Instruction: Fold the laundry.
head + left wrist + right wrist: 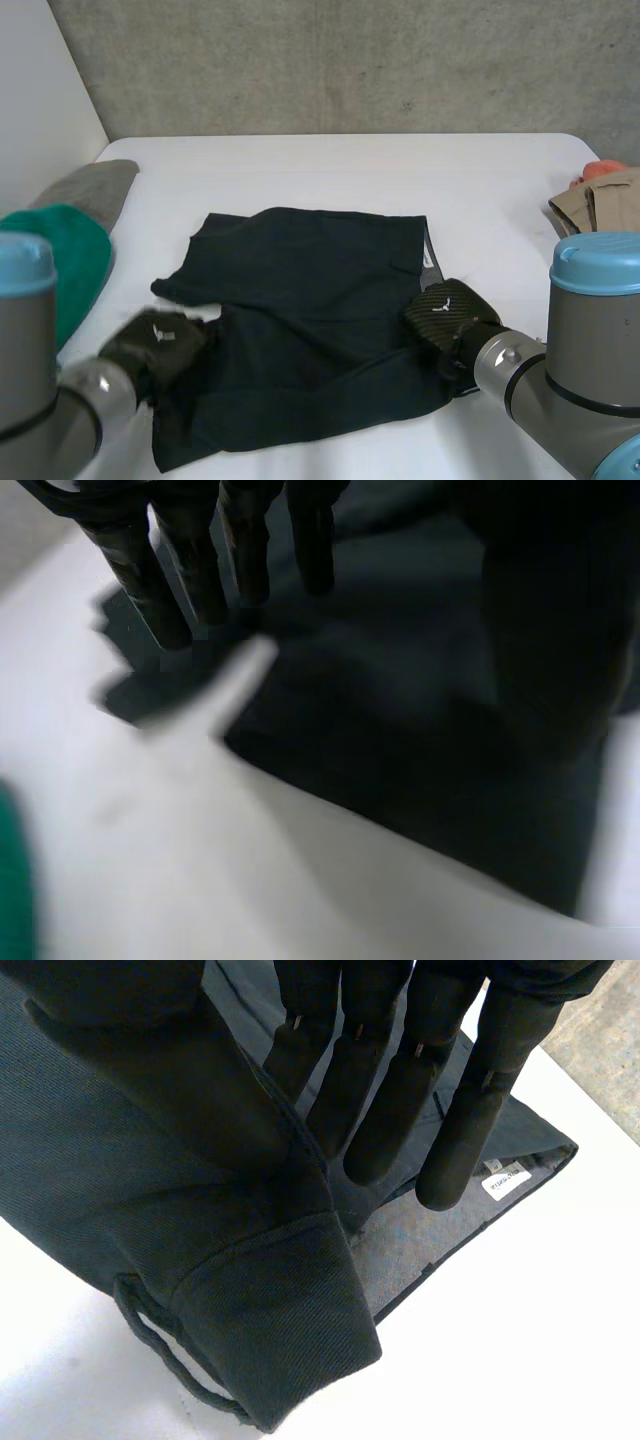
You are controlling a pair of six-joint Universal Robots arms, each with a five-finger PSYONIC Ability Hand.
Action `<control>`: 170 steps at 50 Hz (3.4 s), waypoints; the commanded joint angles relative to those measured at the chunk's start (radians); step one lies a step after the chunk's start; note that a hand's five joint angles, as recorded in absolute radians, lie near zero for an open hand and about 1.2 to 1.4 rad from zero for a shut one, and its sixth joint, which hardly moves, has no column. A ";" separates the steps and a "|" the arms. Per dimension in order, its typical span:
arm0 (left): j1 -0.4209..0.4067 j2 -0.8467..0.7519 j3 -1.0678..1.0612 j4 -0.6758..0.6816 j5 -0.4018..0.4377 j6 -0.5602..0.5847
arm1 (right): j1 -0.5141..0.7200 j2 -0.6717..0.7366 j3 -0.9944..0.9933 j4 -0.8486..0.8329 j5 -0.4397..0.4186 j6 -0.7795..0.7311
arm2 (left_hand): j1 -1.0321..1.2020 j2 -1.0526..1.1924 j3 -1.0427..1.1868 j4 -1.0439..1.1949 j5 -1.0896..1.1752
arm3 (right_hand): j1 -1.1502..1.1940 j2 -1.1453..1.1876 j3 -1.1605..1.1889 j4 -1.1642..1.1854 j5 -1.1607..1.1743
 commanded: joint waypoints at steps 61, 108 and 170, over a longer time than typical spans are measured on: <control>-0.086 -0.598 0.717 0.661 -0.111 0.135 | 0.013 0.480 -0.624 -0.520 0.242 -0.038 | -0.150 -0.146 -0.144 -0.146 -0.150 | -0.926 -1.011 -1.022 -1.026 -1.027; -0.099 -0.171 0.130 0.546 -0.088 -0.124 | -0.263 0.121 -0.147 -0.252 0.113 0.043 | -0.150 -0.146 -0.144 -0.146 -0.150 | 0.296 0.210 0.200 0.195 0.195; -0.289 -0.703 0.834 0.237 -0.159 -0.155 | -0.185 0.259 -0.439 -0.012 -0.252 0.405 | -0.150 -0.146 -0.144 -0.146 -0.150 | -0.926 -1.011 -1.022 -1.026 -1.027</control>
